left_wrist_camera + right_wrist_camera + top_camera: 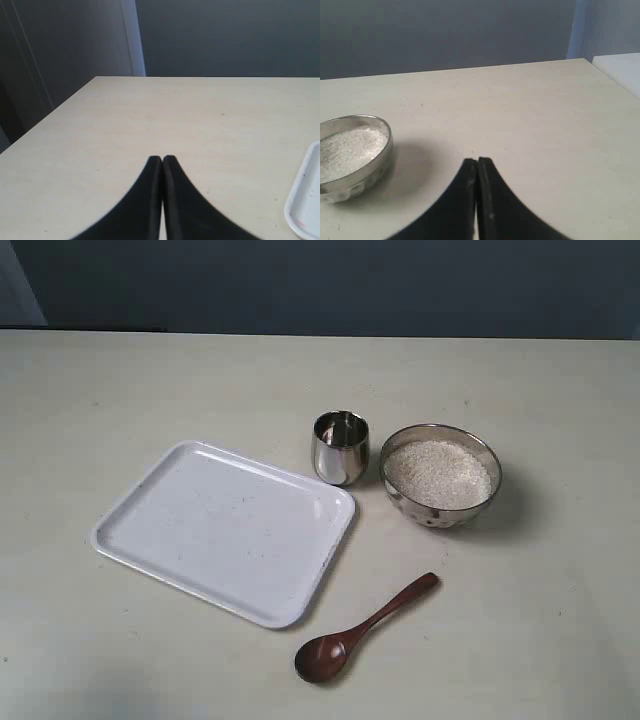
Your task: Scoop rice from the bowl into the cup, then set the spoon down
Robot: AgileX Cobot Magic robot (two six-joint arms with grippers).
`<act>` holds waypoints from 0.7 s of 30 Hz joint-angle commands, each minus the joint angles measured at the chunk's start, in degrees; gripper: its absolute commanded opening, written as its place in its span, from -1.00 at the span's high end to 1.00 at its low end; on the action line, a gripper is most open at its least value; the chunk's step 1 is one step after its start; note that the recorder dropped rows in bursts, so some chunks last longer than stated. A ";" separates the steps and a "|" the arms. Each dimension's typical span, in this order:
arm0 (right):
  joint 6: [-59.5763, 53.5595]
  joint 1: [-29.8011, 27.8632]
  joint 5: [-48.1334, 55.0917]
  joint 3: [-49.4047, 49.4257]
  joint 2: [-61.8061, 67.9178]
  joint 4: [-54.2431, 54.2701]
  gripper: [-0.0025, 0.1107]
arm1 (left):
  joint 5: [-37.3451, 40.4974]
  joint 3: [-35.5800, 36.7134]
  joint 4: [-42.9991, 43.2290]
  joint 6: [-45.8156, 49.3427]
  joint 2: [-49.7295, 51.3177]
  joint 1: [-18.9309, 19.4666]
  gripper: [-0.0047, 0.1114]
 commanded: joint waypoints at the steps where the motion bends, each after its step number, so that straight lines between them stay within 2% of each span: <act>1: -0.04 -0.17 -0.73 0.28 -0.29 -0.01 0.95 | -0.84 -0.14 0.17 -0.33 -0.25 0.13 0.91; 7: -0.04 -0.17 -1.14 0.28 -0.29 -0.20 0.95 | -0.84 -0.14 0.17 -0.33 -0.25 0.13 0.91; 10: -0.04 -0.17 -6.25 0.28 -0.29 0.74 0.95 | -0.84 -0.14 0.17 -0.33 -0.25 0.13 0.91; 15: 1.33 -0.17 -16.15 0.28 -0.29 17.28 0.95 | -0.84 -0.14 0.17 -0.33 -0.25 0.13 0.91; 21: 1.33 -0.17 -16.85 0.28 -0.29 33.30 0.95 | -0.84 -0.14 0.17 -0.33 -0.25 0.13 0.91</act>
